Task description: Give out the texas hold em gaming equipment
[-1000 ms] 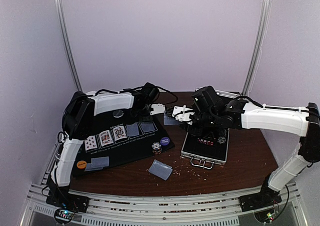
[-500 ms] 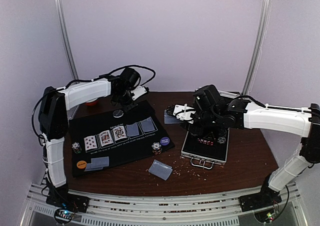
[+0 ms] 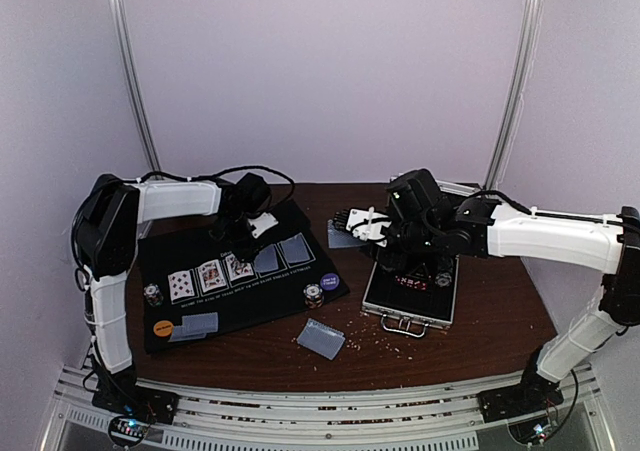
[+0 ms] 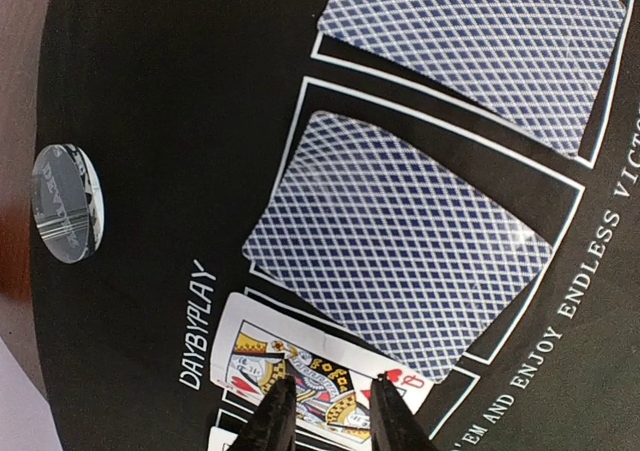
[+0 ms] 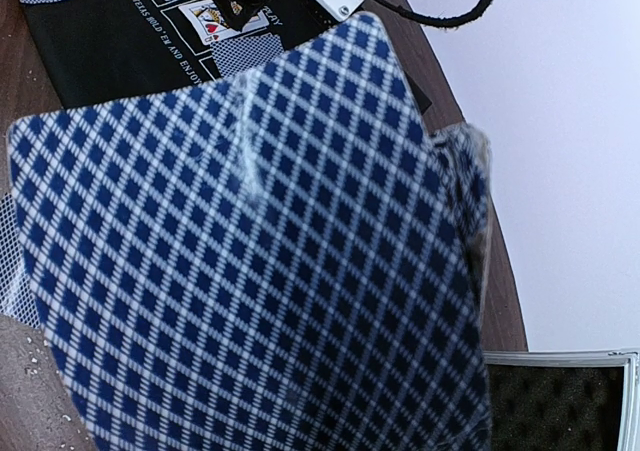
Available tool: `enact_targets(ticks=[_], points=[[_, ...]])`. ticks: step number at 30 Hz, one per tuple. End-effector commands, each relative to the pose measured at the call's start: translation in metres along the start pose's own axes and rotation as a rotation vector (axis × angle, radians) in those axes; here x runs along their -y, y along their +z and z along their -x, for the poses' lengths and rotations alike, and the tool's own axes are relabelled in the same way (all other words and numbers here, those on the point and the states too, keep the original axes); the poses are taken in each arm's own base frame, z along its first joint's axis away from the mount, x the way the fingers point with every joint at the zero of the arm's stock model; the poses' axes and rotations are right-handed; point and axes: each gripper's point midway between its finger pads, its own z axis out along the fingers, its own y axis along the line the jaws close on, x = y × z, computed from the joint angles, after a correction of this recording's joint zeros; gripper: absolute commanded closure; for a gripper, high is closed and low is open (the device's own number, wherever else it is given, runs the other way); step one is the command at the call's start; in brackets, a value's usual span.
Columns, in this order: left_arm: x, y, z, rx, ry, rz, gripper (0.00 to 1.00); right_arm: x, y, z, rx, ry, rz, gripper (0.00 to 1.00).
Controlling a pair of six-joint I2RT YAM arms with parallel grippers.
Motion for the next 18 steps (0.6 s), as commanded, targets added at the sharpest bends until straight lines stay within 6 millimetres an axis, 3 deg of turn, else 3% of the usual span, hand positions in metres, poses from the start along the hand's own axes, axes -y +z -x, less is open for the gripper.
enact_targets(ticks=[1,10,18], points=[[0.005,0.005,0.009,0.027,-0.018,-0.031,0.73,0.006,-0.008,0.002,0.016,0.018,-0.020,0.59],[0.003,0.007,-0.005,-0.017,-0.009,-0.003,0.75,0.006,-0.006,0.002,0.012,0.017,-0.017,0.59],[0.010,0.022,-0.014,-0.060,0.003,-0.021,0.75,0.006,-0.007,0.003,0.015,0.018,-0.019,0.59]])
